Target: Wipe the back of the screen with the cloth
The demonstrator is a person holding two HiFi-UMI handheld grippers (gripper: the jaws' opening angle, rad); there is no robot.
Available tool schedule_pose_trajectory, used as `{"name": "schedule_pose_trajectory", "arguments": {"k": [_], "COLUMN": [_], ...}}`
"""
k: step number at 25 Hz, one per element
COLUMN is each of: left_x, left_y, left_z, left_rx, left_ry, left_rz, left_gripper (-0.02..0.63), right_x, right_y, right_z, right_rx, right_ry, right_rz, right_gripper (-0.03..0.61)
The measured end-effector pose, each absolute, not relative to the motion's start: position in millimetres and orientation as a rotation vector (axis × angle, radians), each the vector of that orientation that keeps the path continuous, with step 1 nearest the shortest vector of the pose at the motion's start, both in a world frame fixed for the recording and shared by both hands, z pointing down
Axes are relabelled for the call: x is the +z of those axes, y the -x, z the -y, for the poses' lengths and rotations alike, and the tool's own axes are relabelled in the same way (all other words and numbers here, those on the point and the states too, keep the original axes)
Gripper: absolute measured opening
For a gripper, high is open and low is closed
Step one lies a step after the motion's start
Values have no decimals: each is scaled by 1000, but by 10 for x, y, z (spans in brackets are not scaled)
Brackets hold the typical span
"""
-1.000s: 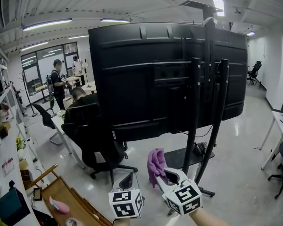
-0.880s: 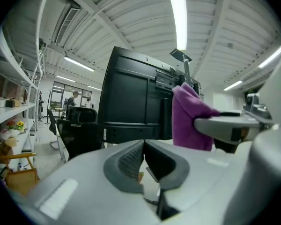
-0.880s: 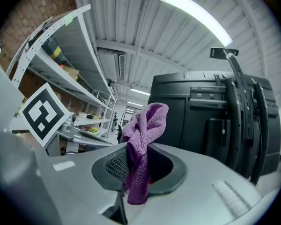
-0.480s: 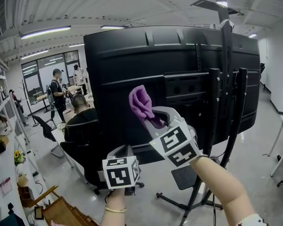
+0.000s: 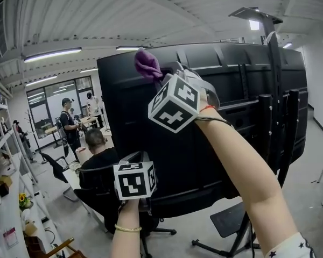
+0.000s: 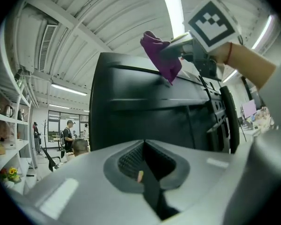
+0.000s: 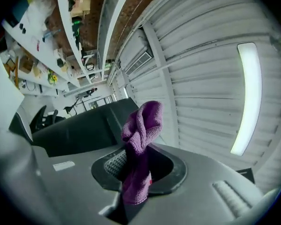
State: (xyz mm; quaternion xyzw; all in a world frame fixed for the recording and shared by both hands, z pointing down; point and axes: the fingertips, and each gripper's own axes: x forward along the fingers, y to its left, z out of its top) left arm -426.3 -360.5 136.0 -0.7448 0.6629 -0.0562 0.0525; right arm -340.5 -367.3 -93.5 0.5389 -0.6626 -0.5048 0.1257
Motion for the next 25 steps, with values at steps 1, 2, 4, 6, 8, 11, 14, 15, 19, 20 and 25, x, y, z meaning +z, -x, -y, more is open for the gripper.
{"name": "schedule_pose_trajectory", "arguments": {"k": [1, 2, 4, 6, 8, 11, 14, 15, 19, 20, 25], "left_x": [1357, 1360, 1373, 1394, 1439, 1550, 1718, 1790, 2096, 2171, 2512], "left_y": [4288, 4307, 4332, 4346, 4365, 4387, 4374, 4368, 4352, 4347, 4329], "left_z": [3648, 3687, 3758, 3818, 3858, 3876, 3859, 3845, 3776, 3755, 3625], "left_rx": [-167, -165, -168, -172, -169, -158, -167, -175, -222, -229, -211], "left_ry": [2263, 2264, 2266, 2265, 2266, 2274, 2278, 2279, 2278, 2278, 2275], "left_rz": [-2013, -2010, -2004, -2001, -2006, -2024, -2047, -2054, -2079, -2084, -2093], "left_gripper": [8, 8, 8, 8, 8, 8, 8, 8, 8, 8, 8], "right_x": [-994, -1034, -1067, -1024, -891, -583, -157, -13, 469, 578, 1233], "right_y": [3430, 3452, 3486, 3525, 3594, 3688, 3711, 3708, 3730, 3735, 3703], "right_z": [3736, 3791, 3878, 3933, 3950, 3924, 3919, 3916, 3840, 3816, 3741], "right_rx": [-1484, -1493, -1495, -1499, -1519, -1537, -1505, -1501, -1514, -1517, -1421], "right_ry": [-1576, -1580, -1579, -1560, -1522, -1451, -1374, -1359, -1321, -1314, -1258], "right_rz": [1889, 1857, 1821, 1792, 1767, 1739, 1743, 1734, 1693, 1693, 1786], "right_gripper": [71, 71, 71, 71, 71, 71, 71, 71, 71, 71, 71]}}
